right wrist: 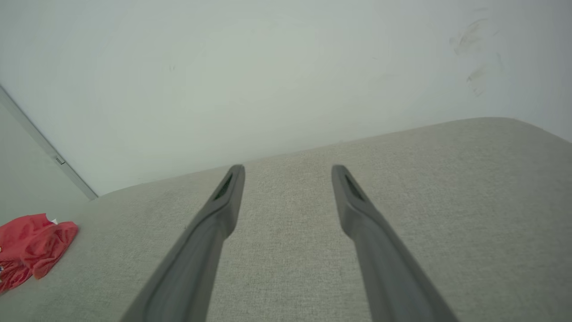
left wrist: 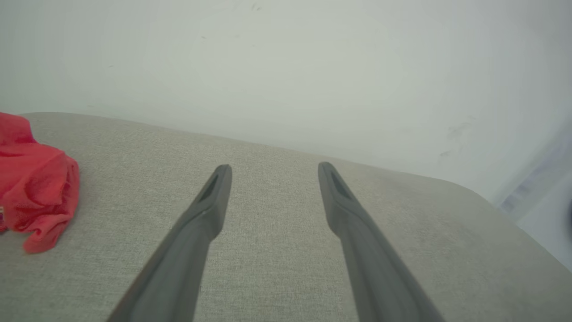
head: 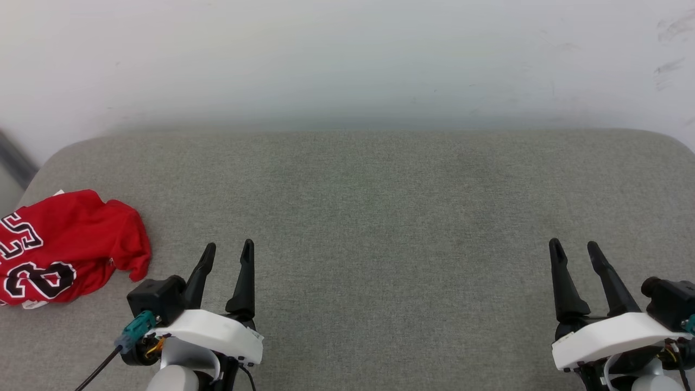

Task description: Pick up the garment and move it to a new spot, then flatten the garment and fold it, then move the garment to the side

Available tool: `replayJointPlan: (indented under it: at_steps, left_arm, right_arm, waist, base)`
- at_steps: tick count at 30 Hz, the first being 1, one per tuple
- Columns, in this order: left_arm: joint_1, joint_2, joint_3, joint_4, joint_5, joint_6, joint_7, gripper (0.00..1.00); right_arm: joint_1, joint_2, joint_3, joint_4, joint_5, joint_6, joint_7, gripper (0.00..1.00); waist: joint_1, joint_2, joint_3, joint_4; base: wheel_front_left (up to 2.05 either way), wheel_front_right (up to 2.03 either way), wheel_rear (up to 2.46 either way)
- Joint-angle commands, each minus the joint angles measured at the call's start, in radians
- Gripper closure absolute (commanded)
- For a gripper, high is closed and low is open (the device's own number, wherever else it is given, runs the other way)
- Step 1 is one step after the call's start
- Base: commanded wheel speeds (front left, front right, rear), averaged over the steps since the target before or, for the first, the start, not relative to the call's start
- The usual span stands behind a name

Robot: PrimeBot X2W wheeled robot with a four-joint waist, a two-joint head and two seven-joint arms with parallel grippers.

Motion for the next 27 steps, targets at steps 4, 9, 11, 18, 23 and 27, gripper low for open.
replayJointPlan:
  at_steps: [4,9,11,18,23,27]
  left_arm:
    - [-0.022,0.01,-0.009,-0.001,0.054,0.004,-0.016,0.0]
    - [-0.025,0.012,-0.012,0.007,0.097,0.01,-0.028,0.0]
    - [-0.025,0.013,-0.014,0.011,0.114,0.011,-0.033,0.0]
    - [-0.027,0.014,-0.017,0.029,0.165,0.017,-0.048,0.0]
    - [-0.023,0.014,-0.02,0.043,0.2,0.019,-0.058,0.0]
    - [-0.017,0.015,-0.024,0.06,0.223,0.015,-0.066,0.0]
  right_arm:
    - [0.005,0.002,-0.001,-0.015,-0.051,0.002,-0.012,0.0]
    - [0.007,0.002,0.0,-0.014,-0.091,0.002,-0.014,0.0]
    - [0.009,0.003,-0.002,-0.014,-0.107,0.002,-0.016,0.0]
    - [0.019,0.003,-0.003,-0.009,-0.15,0.002,-0.023,0.0]
    - [0.021,0.003,0.0,-0.004,-0.183,0.002,-0.029,0.0]
    - [0.024,0.003,0.0,0.001,-0.205,0.002,-0.037,0.0]
  waist:
    - [0.0,0.0,-0.001,0.0]
    - [0.0,0.0,-0.003,-0.001]
    - [0.0,0.0,-0.004,-0.002]
    - [0.0,0.0,-0.006,-0.002]
    - [0.0,0.0,-0.009,-0.002]
    - [0.0,0.0,-0.013,-0.004]
  base:
    - [0.0,0.0,0.0]
    - [0.0,0.0,0.0]
    - [0.0,0.0,0.0]
    - [0.0,0.0,0.0]
    - [0.0,0.0,0.0]
    - [0.0,0.0,0.0]
